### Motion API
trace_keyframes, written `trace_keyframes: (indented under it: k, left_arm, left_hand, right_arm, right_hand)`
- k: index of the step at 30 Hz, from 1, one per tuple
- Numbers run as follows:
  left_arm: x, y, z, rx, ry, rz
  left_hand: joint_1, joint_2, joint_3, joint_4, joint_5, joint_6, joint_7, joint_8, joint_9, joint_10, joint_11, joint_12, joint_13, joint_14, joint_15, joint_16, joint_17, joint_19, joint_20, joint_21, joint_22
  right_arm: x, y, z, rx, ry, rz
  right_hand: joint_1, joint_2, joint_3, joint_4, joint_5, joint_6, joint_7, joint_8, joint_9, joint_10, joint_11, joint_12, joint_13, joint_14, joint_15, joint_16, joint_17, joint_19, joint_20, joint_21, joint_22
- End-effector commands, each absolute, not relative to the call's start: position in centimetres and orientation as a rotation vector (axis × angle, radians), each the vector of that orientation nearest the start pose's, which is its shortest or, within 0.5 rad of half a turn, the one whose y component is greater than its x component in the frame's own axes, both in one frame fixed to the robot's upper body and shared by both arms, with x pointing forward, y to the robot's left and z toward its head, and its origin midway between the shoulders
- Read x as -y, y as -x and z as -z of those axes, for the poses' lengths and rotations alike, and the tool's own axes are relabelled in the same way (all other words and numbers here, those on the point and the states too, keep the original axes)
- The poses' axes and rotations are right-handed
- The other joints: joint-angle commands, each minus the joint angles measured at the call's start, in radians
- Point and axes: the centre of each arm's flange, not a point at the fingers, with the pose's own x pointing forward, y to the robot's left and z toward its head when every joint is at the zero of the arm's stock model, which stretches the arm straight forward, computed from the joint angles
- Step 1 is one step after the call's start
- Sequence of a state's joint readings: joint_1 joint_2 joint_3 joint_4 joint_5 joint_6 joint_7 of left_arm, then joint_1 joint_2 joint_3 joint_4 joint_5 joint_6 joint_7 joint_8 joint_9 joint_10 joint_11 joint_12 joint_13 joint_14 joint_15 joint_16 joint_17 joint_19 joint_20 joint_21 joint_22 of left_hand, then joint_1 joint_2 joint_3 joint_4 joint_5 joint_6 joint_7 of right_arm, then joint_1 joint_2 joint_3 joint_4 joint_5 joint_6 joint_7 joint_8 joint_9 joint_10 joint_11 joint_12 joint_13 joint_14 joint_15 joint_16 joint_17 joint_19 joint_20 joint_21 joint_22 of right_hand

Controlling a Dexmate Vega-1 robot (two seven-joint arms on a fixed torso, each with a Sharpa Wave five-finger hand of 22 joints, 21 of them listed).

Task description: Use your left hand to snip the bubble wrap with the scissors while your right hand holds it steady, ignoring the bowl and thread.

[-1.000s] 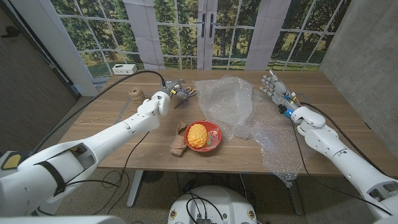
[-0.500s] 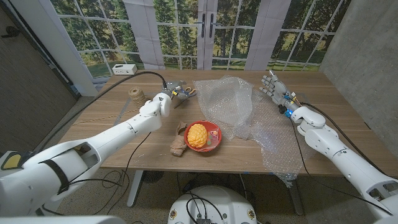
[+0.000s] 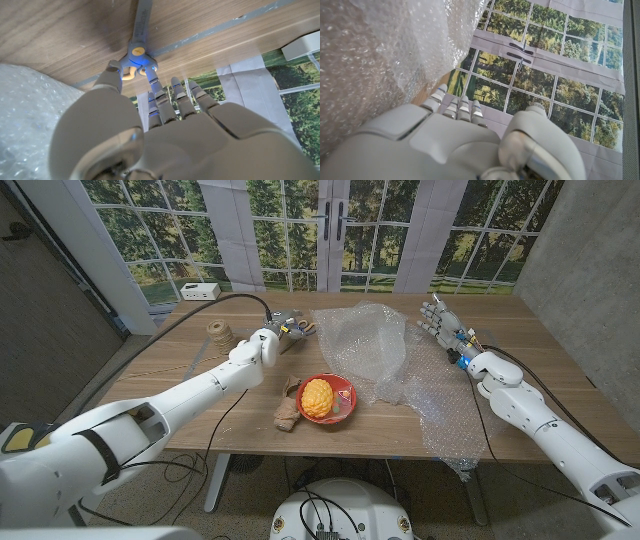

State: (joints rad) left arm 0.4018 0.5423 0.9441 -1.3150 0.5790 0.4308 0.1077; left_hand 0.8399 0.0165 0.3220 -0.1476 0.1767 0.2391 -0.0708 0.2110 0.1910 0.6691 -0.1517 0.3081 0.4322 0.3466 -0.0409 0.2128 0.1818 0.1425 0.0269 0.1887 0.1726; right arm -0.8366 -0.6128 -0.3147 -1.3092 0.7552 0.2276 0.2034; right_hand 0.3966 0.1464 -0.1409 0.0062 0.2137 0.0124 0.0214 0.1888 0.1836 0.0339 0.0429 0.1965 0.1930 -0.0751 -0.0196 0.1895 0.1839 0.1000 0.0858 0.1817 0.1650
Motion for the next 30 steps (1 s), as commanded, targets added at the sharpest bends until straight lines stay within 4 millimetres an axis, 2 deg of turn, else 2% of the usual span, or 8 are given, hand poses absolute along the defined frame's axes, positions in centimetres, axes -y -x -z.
trace_keyframes:
  k: [1, 9, 26, 30]
  left_arm:
    - [-18.8, -70.6, -3.6, 0.402, -1.513, -0.199]
    - [-19.2, -70.9, -3.0, 0.381, -1.506, -0.193]
    - [-18.7, -71.2, -2.6, 0.378, -1.498, -0.175]
    - [-18.6, -71.2, -2.4, 0.372, -1.502, -0.169]
  left_hand:
    - [0.002, 0.007, -0.003, -0.001, 0.008, 0.005, 0.002, -0.003, 0.002, 0.009, 0.006, -0.005, 0.005, 0.006, -0.094, -0.002, 0.001, 0.008, 0.004, 0.003, 0.0]
    - [0.003, 0.007, -0.006, -0.002, 0.008, 0.01, 0.004, -0.002, 0.002, 0.015, 0.012, -0.007, 0.007, 0.008, -0.094, -0.002, 0.001, 0.01, 0.002, 0.004, 0.0]
    - [0.005, 0.007, -0.012, -0.002, 0.01, 0.006, -0.002, -0.005, 0.002, 0.019, 0.018, -0.013, 0.011, 0.007, -0.091, -0.003, 0.001, 0.009, 0.001, 0.003, 0.0]
    - [0.006, 0.009, -0.013, -0.002, 0.01, 0.01, -0.003, -0.004, 0.001, 0.041, 0.007, -0.006, 0.012, 0.024, -0.1, 0.003, 0.001, 0.01, 0.0, 0.003, 0.0]
  right_arm:
    - [33.8, -64.4, 1.0, 0.563, -0.034, -0.296]
    - [33.7, -64.5, 0.8, 0.565, -0.025, -0.299]
    - [33.7, -64.3, 0.7, 0.564, -0.024, -0.295]
    - [33.7, -64.3, 0.7, 0.564, -0.026, -0.295]
  right_hand:
    - [-0.002, -0.002, 0.003, 0.001, -0.005, 0.005, 0.001, 0.005, 0.002, 0.003, 0.002, 0.004, 0.002, 0.006, -0.003, 0.005, 0.004, 0.002, 0.007, 0.008, 0.006]
    - [-0.002, -0.001, 0.004, 0.001, -0.006, 0.005, 0.001, 0.004, 0.002, 0.003, 0.001, 0.004, 0.002, 0.006, -0.003, 0.005, 0.004, 0.002, 0.006, 0.008, 0.006]
    - [-0.004, 0.001, 0.008, 0.002, -0.009, 0.007, -0.001, 0.005, 0.002, 0.004, 0.0, 0.004, 0.002, 0.006, -0.003, 0.006, 0.005, 0.002, 0.007, 0.008, 0.006]
    - [-0.005, 0.001, 0.009, 0.003, -0.01, 0.008, -0.002, 0.005, 0.002, 0.005, -0.001, 0.004, 0.002, 0.006, -0.003, 0.006, 0.005, 0.002, 0.007, 0.008, 0.006]
